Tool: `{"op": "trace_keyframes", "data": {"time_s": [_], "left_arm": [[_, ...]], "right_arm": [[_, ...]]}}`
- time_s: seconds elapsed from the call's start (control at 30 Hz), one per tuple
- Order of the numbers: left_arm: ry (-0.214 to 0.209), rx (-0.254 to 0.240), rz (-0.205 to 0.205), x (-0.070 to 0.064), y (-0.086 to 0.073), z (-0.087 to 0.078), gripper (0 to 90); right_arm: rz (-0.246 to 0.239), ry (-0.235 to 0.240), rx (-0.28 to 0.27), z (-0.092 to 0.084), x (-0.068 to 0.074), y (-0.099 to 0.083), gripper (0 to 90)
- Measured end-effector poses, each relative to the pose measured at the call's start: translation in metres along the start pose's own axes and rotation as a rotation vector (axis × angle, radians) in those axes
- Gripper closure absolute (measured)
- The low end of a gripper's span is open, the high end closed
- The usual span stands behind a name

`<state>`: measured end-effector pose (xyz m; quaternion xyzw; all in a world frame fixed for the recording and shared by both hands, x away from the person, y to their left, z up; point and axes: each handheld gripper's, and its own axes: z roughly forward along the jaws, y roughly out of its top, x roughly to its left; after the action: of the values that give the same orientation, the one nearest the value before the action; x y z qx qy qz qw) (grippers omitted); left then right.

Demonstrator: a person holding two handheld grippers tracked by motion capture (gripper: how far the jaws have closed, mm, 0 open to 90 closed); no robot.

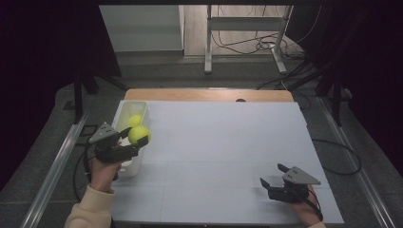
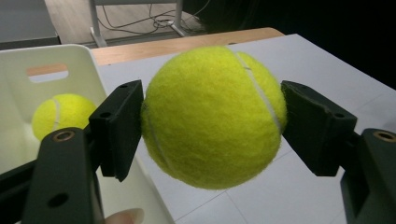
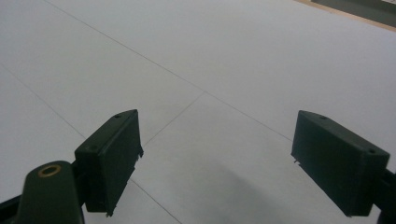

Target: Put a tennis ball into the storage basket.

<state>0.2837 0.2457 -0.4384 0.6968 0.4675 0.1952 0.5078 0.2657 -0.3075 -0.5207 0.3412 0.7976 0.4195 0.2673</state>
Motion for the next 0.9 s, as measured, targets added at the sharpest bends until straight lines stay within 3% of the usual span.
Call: {"op": "trace_keyframes", "data": {"time_s": [0.47, 0.9], "left_arm": [[0.046, -0.013, -0.023, 0.014, 0.0, -0.008, 25.8], [0.12, -0.009, -0.047, 0.031, -0.003, -0.017, 25.7]], "right_arm": [[-0.001, 0.001, -0.001, 0.0, 0.0, 0.0, 16.4], [-0.005, 0.0, 0.004, 0.001, 0.0, 0.0, 16.5]]}}
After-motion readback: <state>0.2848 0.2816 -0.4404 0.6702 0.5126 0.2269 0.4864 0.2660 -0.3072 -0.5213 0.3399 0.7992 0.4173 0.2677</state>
